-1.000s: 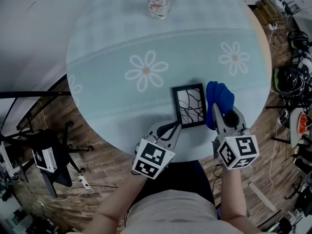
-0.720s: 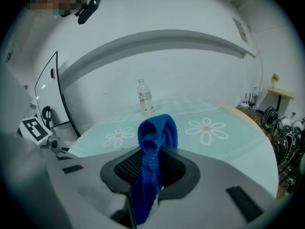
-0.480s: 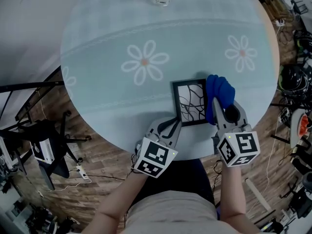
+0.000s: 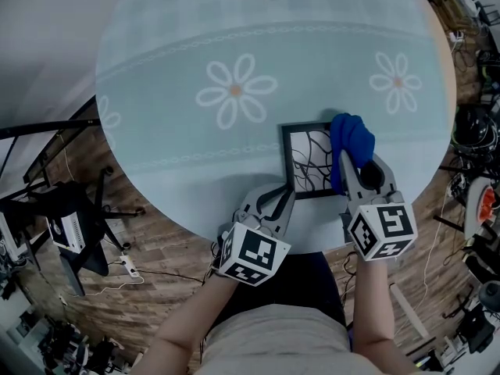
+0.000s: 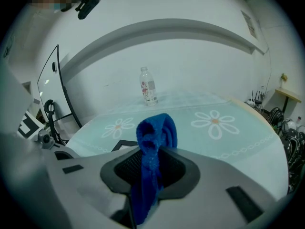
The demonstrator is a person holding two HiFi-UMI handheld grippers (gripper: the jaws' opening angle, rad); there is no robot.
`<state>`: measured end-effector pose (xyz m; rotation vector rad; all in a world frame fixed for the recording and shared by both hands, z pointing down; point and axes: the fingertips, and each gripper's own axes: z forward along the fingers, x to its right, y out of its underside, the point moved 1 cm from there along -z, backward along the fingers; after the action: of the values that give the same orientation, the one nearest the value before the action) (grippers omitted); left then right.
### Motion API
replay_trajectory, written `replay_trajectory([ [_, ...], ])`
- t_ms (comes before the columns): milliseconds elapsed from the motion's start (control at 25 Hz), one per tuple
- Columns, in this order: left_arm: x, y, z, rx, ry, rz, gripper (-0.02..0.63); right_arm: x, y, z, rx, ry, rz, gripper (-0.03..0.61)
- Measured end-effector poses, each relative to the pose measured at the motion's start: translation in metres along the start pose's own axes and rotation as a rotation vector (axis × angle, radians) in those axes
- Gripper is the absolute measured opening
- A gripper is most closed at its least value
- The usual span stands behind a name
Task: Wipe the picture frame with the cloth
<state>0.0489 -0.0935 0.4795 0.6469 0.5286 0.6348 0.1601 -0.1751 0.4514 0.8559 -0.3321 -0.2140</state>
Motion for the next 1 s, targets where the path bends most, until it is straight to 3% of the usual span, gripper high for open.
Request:
replay_trajectory([
  [1000,-0.002,0.001,0.0,0.025,0.003,-0.011,0.028,-0.037,0.003,0.033,-0.109,-0.112,-0.128,0.092],
])
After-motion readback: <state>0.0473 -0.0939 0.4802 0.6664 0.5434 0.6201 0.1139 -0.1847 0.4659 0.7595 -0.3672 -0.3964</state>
